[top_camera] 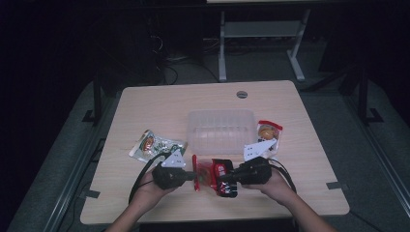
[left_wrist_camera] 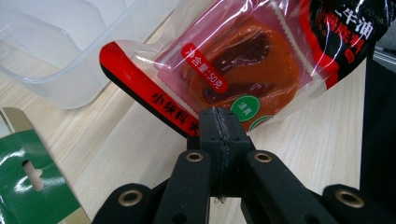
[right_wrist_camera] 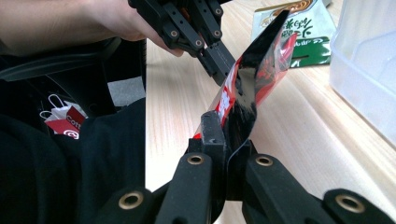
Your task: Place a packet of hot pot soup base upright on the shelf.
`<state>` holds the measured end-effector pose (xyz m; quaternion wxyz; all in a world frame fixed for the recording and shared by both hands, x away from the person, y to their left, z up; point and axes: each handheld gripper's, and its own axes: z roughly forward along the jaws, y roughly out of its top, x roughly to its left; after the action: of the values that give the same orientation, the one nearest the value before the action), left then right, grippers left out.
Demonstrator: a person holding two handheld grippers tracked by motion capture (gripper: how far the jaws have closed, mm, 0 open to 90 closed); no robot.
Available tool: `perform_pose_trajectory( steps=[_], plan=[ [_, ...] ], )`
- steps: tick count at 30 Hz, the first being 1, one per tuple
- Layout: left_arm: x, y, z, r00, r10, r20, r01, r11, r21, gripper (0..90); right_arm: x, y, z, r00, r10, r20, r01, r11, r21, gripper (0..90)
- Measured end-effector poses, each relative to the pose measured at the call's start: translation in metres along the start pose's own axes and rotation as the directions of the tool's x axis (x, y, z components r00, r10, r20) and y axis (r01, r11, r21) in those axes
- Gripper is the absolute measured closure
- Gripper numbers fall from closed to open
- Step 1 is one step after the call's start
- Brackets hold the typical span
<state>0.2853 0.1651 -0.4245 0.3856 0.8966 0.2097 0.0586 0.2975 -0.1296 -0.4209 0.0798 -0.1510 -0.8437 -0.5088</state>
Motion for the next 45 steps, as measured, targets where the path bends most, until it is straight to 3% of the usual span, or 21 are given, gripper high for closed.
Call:
perform_pose_trajectory(
  steps=[6, 18, 21, 26, 35, 38, 45],
  plan=[
    [0.001, -0.004, -0.001, 0.9998, -0.02, 0.006, 0.02, 0.9998, 0.004, 80.4, -0.001, 0.004, -0.008, 0.9998, -0.001, 0.02, 0.001, 1.0, -0.021, 90.0],
    [0.013, -0.017, -0.01, 0.9987, -0.05, 0.015, 0.049, 0.9987, 0.014, 56.8, -0.01, 0.021, -0.034, 0.9932, -0.009, 0.116, 0.014, 0.999, -0.041, 90.0],
    [0.016, -0.021, -0.011, 0.998, -0.06, 0.02, 0.059, 0.9979, 0.024, 50.3, -0.013, 0.024, -0.041, 0.9917, 0.016, 0.128, -0.01, 0.999, -0.05, 89.9],
    [0.017, -0.024, -0.013, 0.9975, -0.071, 0.005, 0.071, 0.9972, 0.025, 40.1, -0.019, 0.031, -0.051, 0.9889, 0.016, 0.148, -0.008, 0.998, -0.057, 90.0],
    [0.021, -0.028, -0.012, 0.9954, -0.095, 0.012, 0.095, 0.9944, 0.047, 33.8, -0.03, 0.047, -0.071, 0.9806, 0.02, 0.195, -0.002, 0.996, -0.092, 89.9],
    [0.022, -0.028, -0.012, 0.9969, -0.079, 0.004, 0.078, 0.9953, 0.056, 31.4, -0.035, 0.052, -0.076, 0.9767, 0.026, 0.213, -0.005, 0.995, -0.1, 89.9],
    [0.019, -0.027, -0.009, 0.9962, -0.085, 0.019, 0.084, 0.9951, 0.053, 28.7, -0.048, 0.06, -0.083, 0.9669, 0.037, 0.253, -0.01, 0.994, -0.107, 90.0]
  ],
)
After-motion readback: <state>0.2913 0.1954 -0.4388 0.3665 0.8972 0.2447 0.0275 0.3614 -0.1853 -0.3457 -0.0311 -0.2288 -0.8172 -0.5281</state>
